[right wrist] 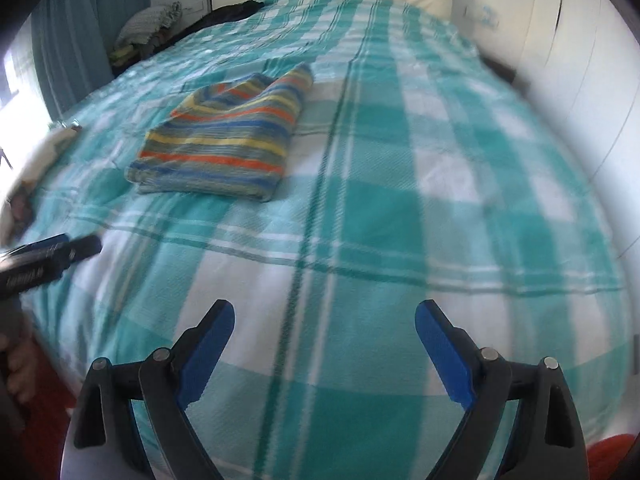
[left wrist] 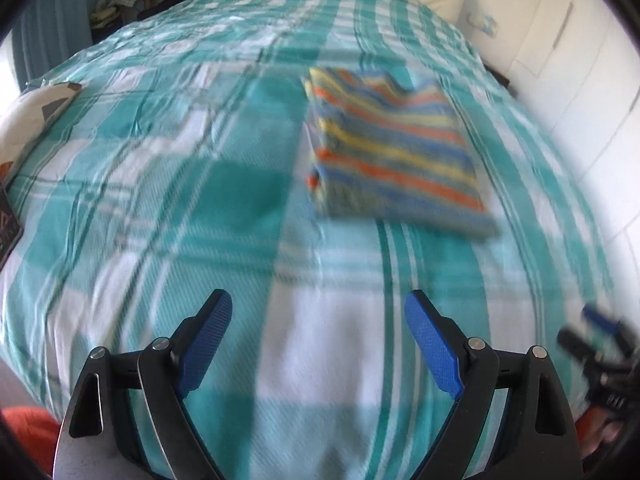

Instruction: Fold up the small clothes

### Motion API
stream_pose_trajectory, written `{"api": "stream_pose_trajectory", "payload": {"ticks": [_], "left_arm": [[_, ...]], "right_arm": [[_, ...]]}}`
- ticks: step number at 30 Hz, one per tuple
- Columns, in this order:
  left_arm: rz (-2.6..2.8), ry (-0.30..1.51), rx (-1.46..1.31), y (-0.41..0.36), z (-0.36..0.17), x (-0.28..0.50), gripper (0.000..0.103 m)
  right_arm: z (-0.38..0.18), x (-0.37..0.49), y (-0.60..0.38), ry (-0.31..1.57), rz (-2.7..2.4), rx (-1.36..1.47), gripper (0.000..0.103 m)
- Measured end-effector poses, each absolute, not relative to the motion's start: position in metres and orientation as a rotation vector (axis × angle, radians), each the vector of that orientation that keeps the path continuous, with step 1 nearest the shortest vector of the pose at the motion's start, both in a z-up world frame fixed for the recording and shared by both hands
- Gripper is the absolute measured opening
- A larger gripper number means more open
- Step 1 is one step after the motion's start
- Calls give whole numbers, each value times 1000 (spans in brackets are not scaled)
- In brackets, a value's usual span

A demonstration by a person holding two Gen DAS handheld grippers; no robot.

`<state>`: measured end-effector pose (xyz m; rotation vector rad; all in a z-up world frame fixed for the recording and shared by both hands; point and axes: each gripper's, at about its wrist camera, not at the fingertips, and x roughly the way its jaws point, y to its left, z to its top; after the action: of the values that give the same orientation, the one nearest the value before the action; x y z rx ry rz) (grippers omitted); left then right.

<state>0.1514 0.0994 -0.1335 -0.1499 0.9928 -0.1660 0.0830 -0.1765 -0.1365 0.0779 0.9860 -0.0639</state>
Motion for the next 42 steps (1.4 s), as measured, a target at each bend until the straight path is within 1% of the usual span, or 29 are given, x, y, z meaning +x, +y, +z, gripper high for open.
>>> {"api": "stream_pose_trajectory", "payload": {"ticks": [2,3,5,7,10,13,15,17,18,19,20,21,23,24,26,29,32,33,34,35,36,37,38,39,41,42], "left_arm": [[-178,962,-245,114,-121,185,91],[-187,945,-279,118,-117,201,95],[-203,938,-300,119,-116,238,97],[-223,982,-271,111,-125,279,97],[-251,1049,-231,99,-150,324,97],[-270,1077,-235,94,-170,346,97],[-296,1072,-217,89,-176,354,99],[-322,1073,-200,83,-178,359,98],[-325,1077,-195,81,-179,360,90],[-326,1074,-182,77,-180,360,72],[-357,1076,-172,73,-180,361,28],[-373,1088,-163,67,-180,360,22],[-332,1040,-100,58,-168,353,17],[-322,1010,-81,55,-158,347,15],[-323,973,-92,58,-140,340,14],[-341,903,-115,65,-101,326,14],[-370,824,-112,63,-60,316,15],[-378,817,-114,61,-54,316,21],[-374,826,-109,57,-54,320,28],[-353,860,-89,52,-62,326,53],[-301,885,-53,48,-72,330,78],[-219,898,-9,48,-85,329,81],[-159,907,19,51,-94,322,80],[-141,914,26,57,-102,308,81],[-136,907,33,66,-108,279,83],[-114,896,58,68,-108,260,89]], "right_arm": [[-136,97,-189,969,21,216,91],[-135,106,-195,949,56,276,91],[-131,136,-206,904,120,375,91],[-131,170,-214,880,158,427,91],[-144,234,-222,898,198,456,91],[-169,295,-229,943,251,525,91],[-185,323,-231,968,299,594,91],[-199,346,-226,978,347,639,89],[-202,355,-219,969,374,638,75],[-203,362,-212,967,401,625,38],[-205,369,-200,997,386,567,23],[-204,371,-186,1016,330,452,22],[-188,363,-152,968,246,179,19],[-178,357,-139,934,226,97,18],[-154,344,-124,854,224,35,18],[-117,331,-122,764,250,55,18],[-83,321,-134,695,267,104,18],[-76,323,-139,691,269,128,18],[-71,326,-147,695,264,162,20],[-73,332,-158,714,259,193,21],[-79,340,-168,756,250,223,38],[-86,345,-179,804,212,239,70],[-95,347,-193,841,137,234,83],[-103,340,-207,862,65,227,89],[-113,314,-226,895,0,204,90],[-116,296,-230,915,-25,163,93]]}}
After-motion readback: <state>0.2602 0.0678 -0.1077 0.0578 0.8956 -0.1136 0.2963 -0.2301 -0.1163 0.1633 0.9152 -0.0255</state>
